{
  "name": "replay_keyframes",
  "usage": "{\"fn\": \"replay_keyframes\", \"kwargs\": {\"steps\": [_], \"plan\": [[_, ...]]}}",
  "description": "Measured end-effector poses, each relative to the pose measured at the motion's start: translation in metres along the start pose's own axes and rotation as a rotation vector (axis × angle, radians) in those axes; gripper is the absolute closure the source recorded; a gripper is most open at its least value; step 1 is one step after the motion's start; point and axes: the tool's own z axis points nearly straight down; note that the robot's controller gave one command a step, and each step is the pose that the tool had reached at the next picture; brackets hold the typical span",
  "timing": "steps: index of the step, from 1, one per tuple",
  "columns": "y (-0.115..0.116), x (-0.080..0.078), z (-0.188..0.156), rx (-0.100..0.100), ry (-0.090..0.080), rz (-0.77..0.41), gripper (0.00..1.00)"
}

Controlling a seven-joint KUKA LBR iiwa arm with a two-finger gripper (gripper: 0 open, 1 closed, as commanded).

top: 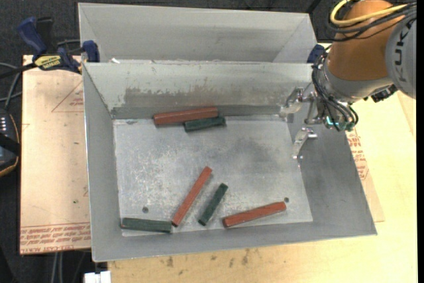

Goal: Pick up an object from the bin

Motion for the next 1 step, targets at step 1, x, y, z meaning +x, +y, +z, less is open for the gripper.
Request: {"fn": "replay_keyframes", "kwargs": {"steps": [1], "plan": [[0.0003,-0.0019,-0.0044,0.001,-0.008,-0.002,0.0]]}}
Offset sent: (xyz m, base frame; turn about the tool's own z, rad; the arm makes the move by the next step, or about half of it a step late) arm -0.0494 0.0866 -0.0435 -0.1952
